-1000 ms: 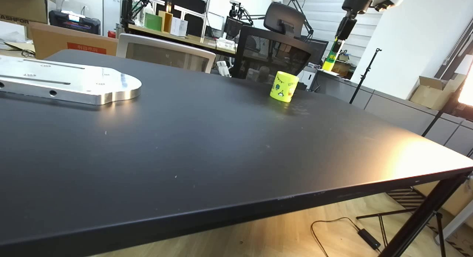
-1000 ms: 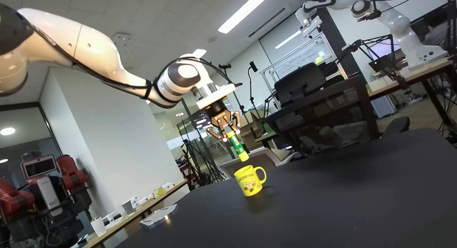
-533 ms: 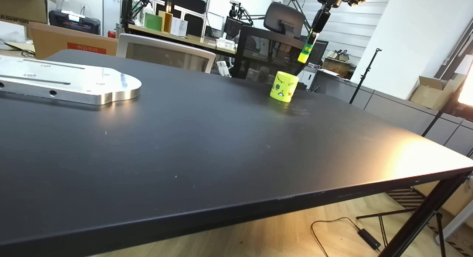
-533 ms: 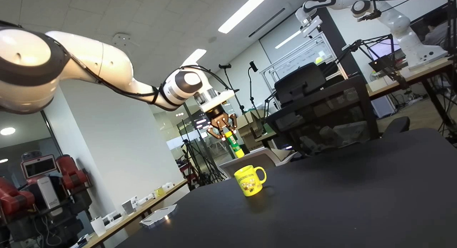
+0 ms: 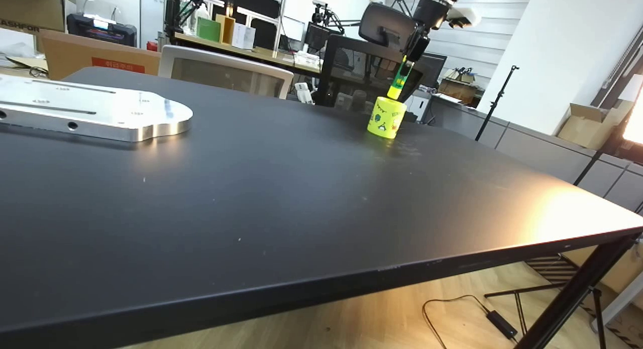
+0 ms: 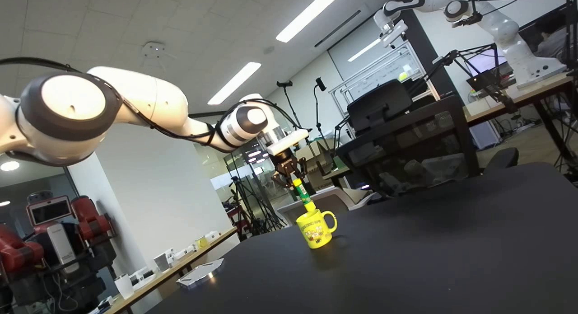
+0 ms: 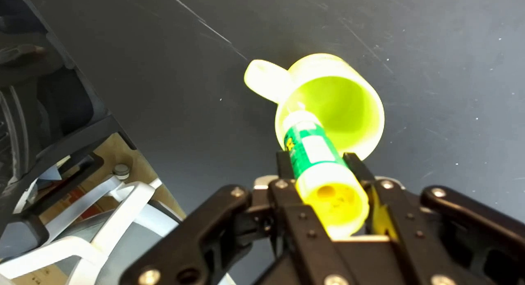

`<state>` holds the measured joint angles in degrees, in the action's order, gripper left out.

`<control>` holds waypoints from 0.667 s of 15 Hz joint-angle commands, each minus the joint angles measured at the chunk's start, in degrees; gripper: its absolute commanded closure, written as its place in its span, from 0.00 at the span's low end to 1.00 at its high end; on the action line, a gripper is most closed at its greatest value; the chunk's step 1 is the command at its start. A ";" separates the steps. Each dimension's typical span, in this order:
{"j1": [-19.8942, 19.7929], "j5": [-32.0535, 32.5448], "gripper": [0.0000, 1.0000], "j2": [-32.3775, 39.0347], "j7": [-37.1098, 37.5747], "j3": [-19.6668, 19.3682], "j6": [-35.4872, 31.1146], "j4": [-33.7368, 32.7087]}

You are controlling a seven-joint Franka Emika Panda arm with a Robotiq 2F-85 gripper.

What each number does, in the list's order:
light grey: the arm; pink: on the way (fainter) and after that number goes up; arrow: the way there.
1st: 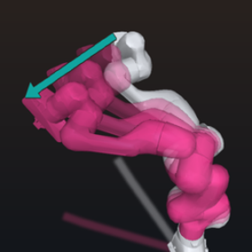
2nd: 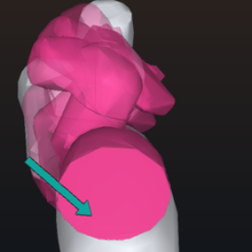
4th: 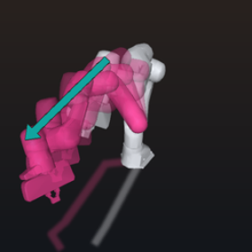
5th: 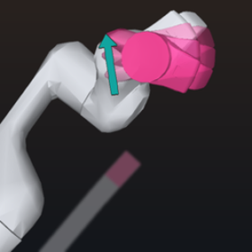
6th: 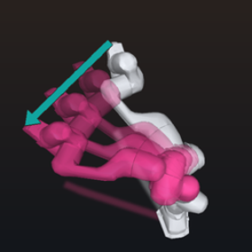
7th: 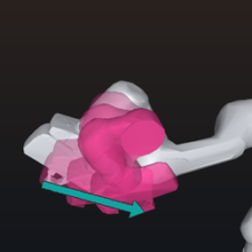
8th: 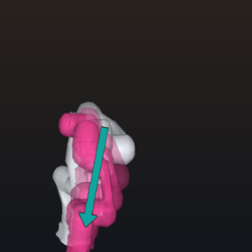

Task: Put the glue stick inside the yellow mug

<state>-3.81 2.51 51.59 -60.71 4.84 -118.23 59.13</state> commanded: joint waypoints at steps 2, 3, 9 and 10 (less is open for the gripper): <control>-0.42 -0.12 0.91 5.07 -1.77 0.49 4.36 -6.67; -0.34 0.01 0.91 5.68 -1.83 0.35 4.71 -7.13; -0.72 -0.54 0.91 8.11 -2.42 0.55 6.51 -8.71; -0.82 -0.65 0.91 8.38 -2.53 0.61 6.33 -8.75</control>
<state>-4.09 2.35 57.73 -62.30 4.84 -113.83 54.36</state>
